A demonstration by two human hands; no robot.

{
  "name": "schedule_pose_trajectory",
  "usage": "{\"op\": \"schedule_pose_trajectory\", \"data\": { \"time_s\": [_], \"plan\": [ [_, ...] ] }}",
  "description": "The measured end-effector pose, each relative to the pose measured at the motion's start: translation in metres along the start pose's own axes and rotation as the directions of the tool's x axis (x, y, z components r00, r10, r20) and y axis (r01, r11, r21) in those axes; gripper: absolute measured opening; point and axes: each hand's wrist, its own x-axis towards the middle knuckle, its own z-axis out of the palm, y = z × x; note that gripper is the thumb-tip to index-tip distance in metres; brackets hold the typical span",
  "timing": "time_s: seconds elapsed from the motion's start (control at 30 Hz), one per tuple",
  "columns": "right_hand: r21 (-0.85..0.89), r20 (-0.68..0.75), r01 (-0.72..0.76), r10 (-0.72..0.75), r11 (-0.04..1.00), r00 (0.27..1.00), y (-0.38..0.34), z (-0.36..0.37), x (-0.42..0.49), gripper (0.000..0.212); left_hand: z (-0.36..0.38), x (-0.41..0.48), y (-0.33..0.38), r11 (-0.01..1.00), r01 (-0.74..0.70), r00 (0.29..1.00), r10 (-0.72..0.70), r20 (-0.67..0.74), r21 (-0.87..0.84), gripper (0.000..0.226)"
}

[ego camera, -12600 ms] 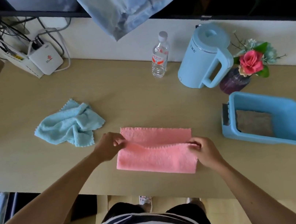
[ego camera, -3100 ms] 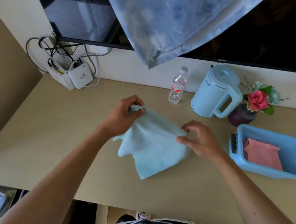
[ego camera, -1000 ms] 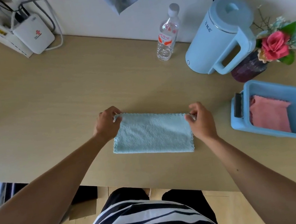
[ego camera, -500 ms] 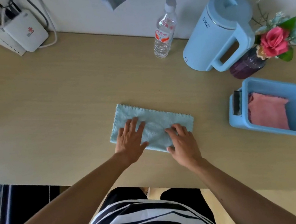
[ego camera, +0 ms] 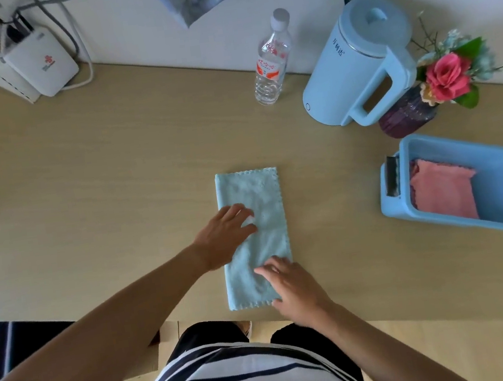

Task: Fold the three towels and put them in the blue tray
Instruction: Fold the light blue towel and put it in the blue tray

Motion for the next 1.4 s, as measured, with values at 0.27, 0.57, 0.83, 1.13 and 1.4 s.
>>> {"op": "schedule_pose_trajectory", "data": {
  "time_s": [0.27,0.57,0.83,1.13,1.4],
  "plan": [
    [-0.249,-0.046,0.117,-0.132,0.961,0.99,0.029,0.003,0.0,0.059,0.007,-0.056,0.02,0.988,-0.096,0.985,0.111,0.132,-0.12,0.03],
    [0.244,-0.042,-0.115,0.129,0.963,0.991,0.014,-0.016,0.024,0.01,0.009,-0.063,0.03,0.969,0.078,0.976,-0.025,0.218,-0.234,0.092],
    [0.688,0.12,-0.289,0.289,0.666,0.95,0.017,-0.033,0.009,0.028,0.003,-0.06,0.052,0.595,0.33,0.926,-0.353,0.13,-0.733,0.017],
    [0.692,-0.008,-0.251,0.354,0.677,0.935,0.033,-0.049,0.013,0.045,-0.014,-0.036,0.031,0.304,0.507,0.803,-0.506,0.314,-0.806,0.029],
    [0.702,-0.144,-0.283,0.52,0.653,0.842,0.047,-0.07,0.048,0.01,-0.019,-0.01,0.011,0.264,0.525,0.721,-0.643,0.258,-0.809,0.025]
  ]
}}
